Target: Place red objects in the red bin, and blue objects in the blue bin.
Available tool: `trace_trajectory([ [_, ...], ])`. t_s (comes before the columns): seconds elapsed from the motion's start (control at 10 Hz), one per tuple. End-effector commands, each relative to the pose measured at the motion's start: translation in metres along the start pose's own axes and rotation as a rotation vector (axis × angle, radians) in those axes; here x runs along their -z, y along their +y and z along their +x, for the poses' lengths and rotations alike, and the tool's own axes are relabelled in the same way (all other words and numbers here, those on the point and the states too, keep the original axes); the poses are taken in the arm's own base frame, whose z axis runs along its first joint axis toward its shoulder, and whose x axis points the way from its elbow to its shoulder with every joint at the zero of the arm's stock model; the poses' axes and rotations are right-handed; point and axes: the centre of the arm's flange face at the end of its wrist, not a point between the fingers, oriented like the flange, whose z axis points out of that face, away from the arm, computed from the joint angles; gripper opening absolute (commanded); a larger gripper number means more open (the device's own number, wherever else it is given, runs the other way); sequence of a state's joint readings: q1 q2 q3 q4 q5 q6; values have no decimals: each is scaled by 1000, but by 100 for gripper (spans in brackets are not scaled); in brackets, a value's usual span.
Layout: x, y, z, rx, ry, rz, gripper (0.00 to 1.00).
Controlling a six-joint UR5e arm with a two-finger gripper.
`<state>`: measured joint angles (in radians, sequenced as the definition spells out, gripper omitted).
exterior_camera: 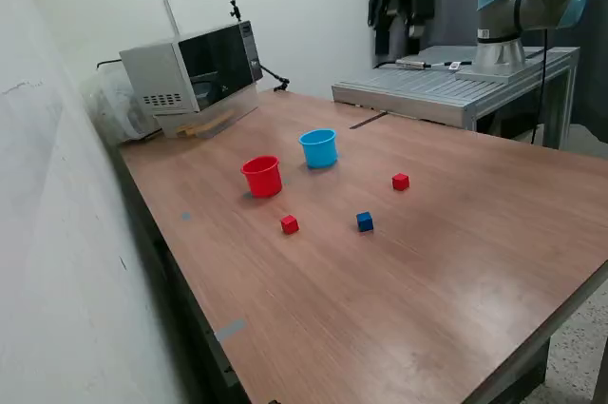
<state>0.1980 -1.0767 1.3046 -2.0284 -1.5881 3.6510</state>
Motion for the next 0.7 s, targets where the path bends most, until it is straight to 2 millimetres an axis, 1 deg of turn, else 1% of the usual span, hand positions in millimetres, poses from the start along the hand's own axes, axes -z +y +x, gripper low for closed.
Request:
trace_trajectory([
  [0.0,-137,25,-1,-58,-59,22,100],
  [0.1,-179,21,-2,-57,-70,41,100],
  [0.2,-213,19,-6,-59,-84,62,100],
  [0.3,-228,21,-11,-66,-90,69,100],
  [0.4,-234,28,-20,-79,-99,64,100],
  [0.6,-236,36,-31,-91,-104,55,100],
])
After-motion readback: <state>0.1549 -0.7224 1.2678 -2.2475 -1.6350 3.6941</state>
